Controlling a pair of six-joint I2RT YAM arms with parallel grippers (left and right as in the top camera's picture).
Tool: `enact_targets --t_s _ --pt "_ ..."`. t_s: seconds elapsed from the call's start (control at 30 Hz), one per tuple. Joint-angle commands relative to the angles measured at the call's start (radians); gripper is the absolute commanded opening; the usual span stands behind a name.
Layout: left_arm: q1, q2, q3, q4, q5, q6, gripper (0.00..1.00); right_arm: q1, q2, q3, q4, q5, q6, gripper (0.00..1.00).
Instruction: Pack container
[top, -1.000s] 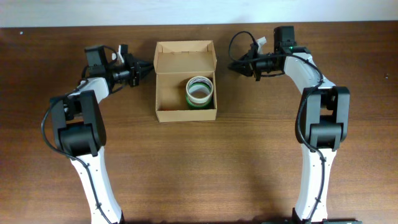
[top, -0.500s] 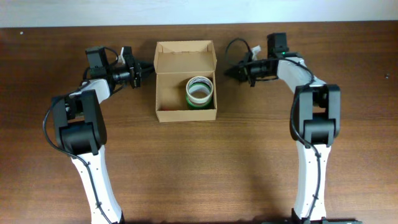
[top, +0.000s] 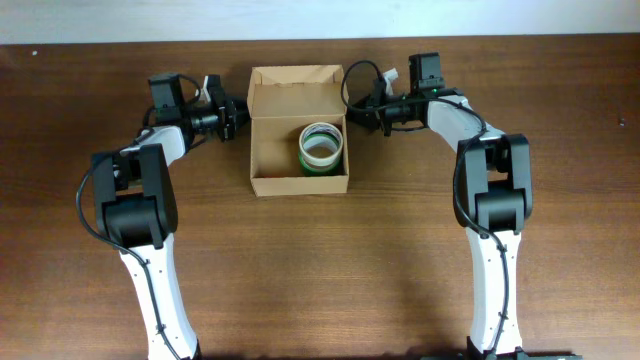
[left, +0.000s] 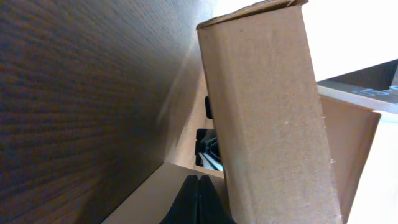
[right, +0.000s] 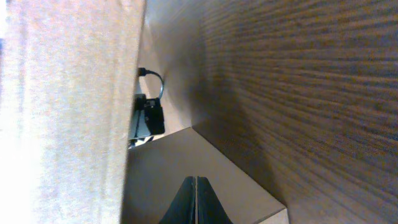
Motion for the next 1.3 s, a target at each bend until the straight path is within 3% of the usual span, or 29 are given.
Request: enact_targets --t_s 0.0,0.2,0.83,1.27 --pt "-0.006 0.025 0.005 0.079 0.018 -0.026 0.02 0.003 0.003 0.0 0.076 -0.101 0.003 0.04" --pt "-0.006 0.025 0.05 0.299 0.097 -0.129 0.02 0.002 0.003 0.001 0.17 -0.183 0.02 0.04" --pt "-0.047 0.024 0.264 0.301 0.249 -0.179 0.02 0.003 -0.082 0.118 0.226 -0.321 0.031 0.04" --pt "-0.08 0.022 0.265 0.327 0.236 -0.186 0.02 0.047 -0.095 0.229 0.225 -0.252 0.208 0.04"
